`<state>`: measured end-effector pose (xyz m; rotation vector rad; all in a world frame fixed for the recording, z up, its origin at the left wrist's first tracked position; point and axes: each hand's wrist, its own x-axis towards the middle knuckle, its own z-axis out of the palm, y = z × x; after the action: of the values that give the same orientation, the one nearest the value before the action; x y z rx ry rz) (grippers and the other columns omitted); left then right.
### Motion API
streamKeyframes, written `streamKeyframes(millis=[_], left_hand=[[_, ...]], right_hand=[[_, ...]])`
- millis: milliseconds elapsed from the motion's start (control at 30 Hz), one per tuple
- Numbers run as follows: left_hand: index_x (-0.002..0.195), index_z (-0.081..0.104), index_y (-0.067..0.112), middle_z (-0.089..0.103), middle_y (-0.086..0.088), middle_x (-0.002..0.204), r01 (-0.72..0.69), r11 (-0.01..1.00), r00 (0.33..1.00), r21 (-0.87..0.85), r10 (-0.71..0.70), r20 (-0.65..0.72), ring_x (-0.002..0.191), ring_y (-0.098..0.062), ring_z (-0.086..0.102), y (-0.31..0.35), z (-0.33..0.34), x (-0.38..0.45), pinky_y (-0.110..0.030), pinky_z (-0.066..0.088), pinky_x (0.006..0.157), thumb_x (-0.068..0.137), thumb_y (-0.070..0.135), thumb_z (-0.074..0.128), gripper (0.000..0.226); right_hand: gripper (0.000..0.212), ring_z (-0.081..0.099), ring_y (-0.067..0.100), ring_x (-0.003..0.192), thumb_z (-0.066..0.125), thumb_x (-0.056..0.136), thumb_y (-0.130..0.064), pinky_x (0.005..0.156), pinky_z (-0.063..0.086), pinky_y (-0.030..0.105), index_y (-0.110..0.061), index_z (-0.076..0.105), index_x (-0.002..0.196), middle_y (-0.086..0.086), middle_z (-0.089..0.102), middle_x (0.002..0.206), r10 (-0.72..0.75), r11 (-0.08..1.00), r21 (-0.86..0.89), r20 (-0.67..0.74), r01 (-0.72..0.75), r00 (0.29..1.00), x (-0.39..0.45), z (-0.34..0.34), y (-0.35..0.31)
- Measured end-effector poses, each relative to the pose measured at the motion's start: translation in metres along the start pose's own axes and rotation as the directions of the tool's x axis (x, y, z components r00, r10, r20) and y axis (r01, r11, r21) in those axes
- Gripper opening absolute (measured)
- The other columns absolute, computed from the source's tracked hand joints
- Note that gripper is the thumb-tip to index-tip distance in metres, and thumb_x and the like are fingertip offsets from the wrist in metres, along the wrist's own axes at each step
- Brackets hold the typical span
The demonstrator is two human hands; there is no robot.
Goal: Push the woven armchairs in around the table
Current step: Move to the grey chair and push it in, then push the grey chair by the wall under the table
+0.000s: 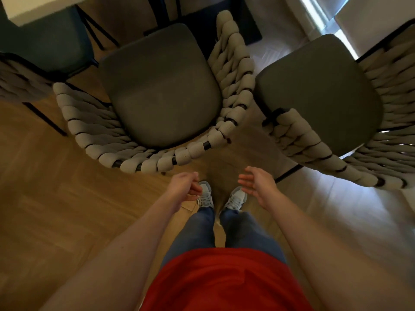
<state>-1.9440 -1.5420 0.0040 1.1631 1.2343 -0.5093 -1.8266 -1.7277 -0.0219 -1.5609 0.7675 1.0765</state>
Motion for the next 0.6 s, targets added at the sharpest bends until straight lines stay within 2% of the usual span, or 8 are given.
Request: streamKeyframes(millis=[133,267,400,600], left_hand=[[0.103,0.061,0.007,0.068,-0.012,0.08,-0.04,0.991,0.999,0.13,0.036,0.036,0.081,-0.025,0.068,0.004,0.027,-0.007,-0.042,0.057,0.08,0.102,0.028,0.048,0.025],[0.1,0.061,0.006,0.068,-0.01,0.074,-0.06,0.983,0.997,0.171,0.05,0.061,0.075,-0.023,0.067,0.007,0.063,-0.015,-0.037,0.057,0.071,0.101,0.026,0.05,0.023],[0.103,0.062,0.004,0.066,-0.011,0.073,-0.06,0.971,0.997,0.229,0.047,0.063,0.069,-0.022,0.066,0.004,0.114,-0.021,-0.035,0.055,0.069,0.102,0.027,0.05,0.026],[0.107,0.06,0.003,0.065,-0.013,0.077,-0.041,0.964,0.997,0.263,0.022,0.077,0.07,-0.023,0.066,-0.015,0.213,-0.035,-0.031,0.052,0.063,0.101,0.028,0.051,0.028]], right_hand=[[0.023,0.066,0.021,0.084,0.051,0.099,-0.027,0.07,0.053,0.035,-0.012,0.059,0.114,0.01,0.068,0.096,0.019,0.999,0.045,-0.047,-0.016,0.999,-0.003,-0.044,0.009],[0.025,0.066,0.022,0.084,0.052,0.098,-0.026,0.069,0.054,0.035,-0.012,0.059,0.118,0.011,0.068,0.099,0.023,0.997,0.081,-0.063,-0.018,0.998,-0.004,-0.091,0.01],[0.023,0.065,0.02,0.084,0.053,0.099,-0.024,0.077,0.054,0.037,-0.011,0.059,0.117,0.01,0.068,0.099,-0.003,0.998,0.067,-0.015,0.004,1.0,-0.006,-0.144,0.008],[0.028,0.066,0.021,0.083,0.054,0.098,-0.025,0.077,0.054,0.039,-0.01,0.059,0.121,0.009,0.068,0.096,-0.031,0.994,0.1,-0.016,0.033,0.999,-0.008,-0.262,0.012]])
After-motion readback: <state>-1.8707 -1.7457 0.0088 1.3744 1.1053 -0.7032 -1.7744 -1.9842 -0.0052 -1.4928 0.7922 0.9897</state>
